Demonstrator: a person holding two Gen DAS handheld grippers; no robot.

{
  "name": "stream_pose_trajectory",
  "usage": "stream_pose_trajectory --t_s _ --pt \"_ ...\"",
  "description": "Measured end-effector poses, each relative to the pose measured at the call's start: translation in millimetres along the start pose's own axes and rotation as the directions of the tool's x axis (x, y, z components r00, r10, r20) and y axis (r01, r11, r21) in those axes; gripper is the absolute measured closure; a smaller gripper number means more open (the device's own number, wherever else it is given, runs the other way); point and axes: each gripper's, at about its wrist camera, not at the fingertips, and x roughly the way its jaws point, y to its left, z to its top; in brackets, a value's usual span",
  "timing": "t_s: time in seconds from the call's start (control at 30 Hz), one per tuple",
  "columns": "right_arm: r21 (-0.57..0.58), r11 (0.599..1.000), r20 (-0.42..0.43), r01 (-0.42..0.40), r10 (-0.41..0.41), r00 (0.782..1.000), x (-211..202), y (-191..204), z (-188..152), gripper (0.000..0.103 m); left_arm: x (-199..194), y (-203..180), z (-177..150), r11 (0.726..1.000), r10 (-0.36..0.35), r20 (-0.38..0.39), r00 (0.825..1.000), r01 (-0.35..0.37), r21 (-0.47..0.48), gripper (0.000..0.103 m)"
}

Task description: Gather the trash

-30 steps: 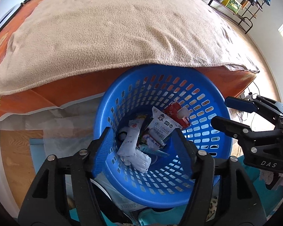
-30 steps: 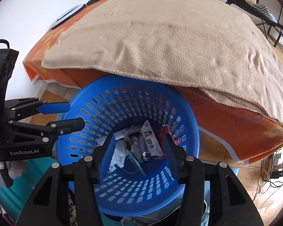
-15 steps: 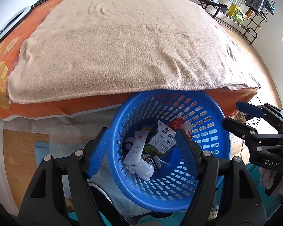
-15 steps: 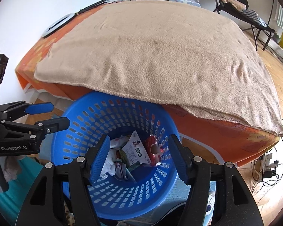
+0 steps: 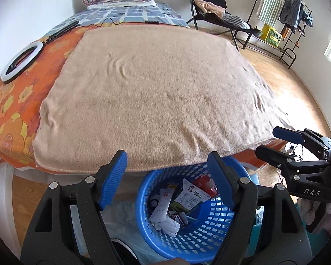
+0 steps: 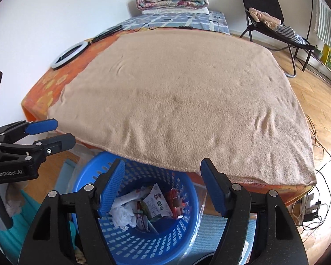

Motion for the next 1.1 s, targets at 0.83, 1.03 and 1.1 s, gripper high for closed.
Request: stream_pose_trajectory --t_s 0.83,1.03,1.1 --pt "0.072 0.996 0.179 -0.052 0.038 0.983 -4.8 -33.8 41.0 0.023 -8.7 -0.2 36.1 1.0 -0.006 0.17 0.985 0.007 -0.006 0.01" --pt "0.084 0.995 0.176 -0.055 0.039 0.984 -0.1 -34.6 40.9 0.023 -2.2 -0.1 38.6 1.0 0.016 0.155 0.988 -0.014 -0.012 0.009" --pt "0.09 0.994 0.175 -0.059 0.042 0.984 1.3 -34.9 40.9 0.023 -0.3 0.4 38.4 1.0 0.019 0.15 0.988 -0.017 -0.015 0.009"
